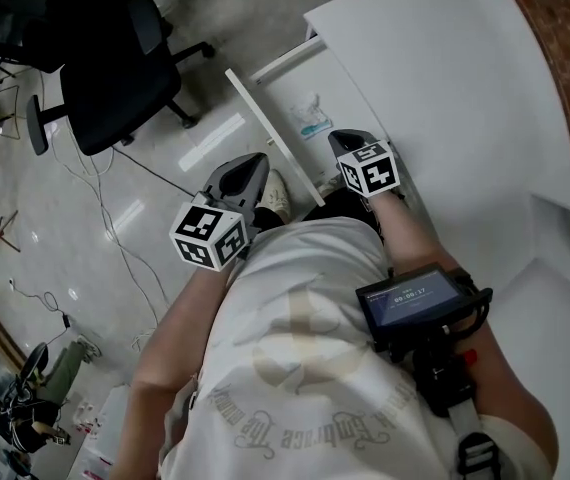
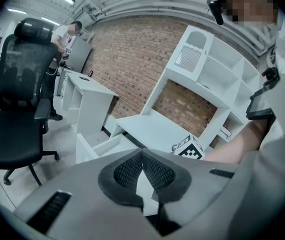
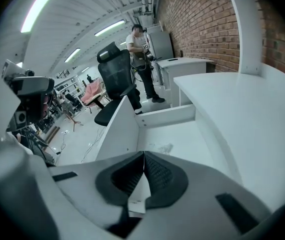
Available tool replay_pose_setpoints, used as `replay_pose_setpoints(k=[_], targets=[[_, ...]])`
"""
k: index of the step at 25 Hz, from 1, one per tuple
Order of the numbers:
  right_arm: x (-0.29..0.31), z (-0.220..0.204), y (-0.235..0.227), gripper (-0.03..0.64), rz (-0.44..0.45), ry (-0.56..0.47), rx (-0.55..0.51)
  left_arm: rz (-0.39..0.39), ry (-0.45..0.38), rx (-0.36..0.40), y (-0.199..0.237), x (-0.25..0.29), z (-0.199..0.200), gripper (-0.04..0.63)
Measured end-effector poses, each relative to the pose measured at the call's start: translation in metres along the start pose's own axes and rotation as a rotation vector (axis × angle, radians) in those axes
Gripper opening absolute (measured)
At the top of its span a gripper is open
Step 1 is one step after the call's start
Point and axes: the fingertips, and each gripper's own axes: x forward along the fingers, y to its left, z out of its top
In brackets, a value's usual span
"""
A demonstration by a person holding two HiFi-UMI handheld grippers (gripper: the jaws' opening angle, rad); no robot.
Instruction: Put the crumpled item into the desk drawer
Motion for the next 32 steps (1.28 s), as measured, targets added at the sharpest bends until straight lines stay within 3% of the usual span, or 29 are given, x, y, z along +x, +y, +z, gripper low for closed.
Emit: replay_pose_setpoints(k=[8, 32], targets=[[-0.034, 0.015, 0.023, 0.023, -0.02, -0.055, 0.009, -0.055, 0.001, 0.004, -0.005, -0.01, 0.007, 0.021], [-0.115, 0.048, 0.047, 0.023, -0.089, -0.335, 0.15, -0.196, -0.024, 0.148, -0.033, -0.02, 0.038, 0.02]])
